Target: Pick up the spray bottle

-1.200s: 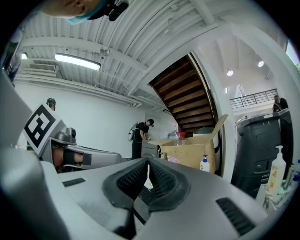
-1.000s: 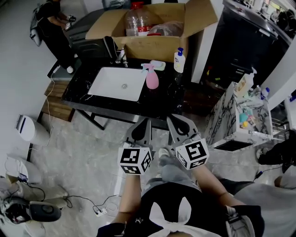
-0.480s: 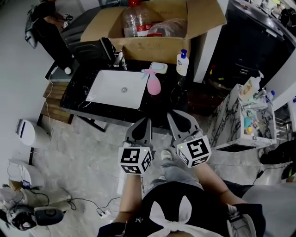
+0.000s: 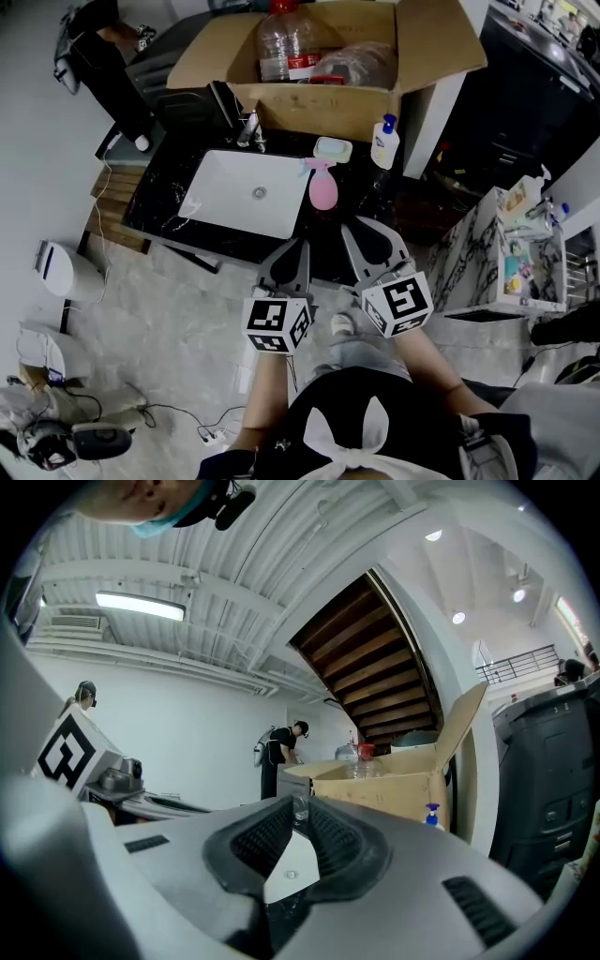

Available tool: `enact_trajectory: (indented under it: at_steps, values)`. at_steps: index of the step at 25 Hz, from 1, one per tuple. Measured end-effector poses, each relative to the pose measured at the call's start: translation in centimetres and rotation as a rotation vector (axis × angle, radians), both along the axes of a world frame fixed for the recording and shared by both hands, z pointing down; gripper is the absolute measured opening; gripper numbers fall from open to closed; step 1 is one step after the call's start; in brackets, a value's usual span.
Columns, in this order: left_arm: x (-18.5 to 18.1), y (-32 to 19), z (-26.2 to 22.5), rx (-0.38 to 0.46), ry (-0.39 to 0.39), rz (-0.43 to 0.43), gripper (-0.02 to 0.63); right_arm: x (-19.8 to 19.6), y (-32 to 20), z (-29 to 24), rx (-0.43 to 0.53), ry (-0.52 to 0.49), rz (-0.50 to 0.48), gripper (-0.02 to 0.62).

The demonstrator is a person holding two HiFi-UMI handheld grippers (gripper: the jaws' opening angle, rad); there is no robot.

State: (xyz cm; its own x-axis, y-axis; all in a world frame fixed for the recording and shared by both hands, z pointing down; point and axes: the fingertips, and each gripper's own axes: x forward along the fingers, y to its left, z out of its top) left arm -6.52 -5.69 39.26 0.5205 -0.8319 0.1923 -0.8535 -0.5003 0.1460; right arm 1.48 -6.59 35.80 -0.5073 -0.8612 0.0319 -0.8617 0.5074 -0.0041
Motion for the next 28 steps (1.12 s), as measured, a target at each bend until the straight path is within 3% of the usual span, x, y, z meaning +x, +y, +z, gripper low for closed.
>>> enact_trajectory:
  at_steps: [12,28]
  values:
    - [-0.6,-4.2,0.2,-0.007,-0.012,-0.017,0.026,-0.2,-5.3,-0.5,-0.003,-0.011,-0.034,0.180]
    - [-0.3,-7.5,0.3,0.016,-0.020,-0.055,0.026,-0.1,-9.6,0.5,-0.017,0.004,-0.088,0.236]
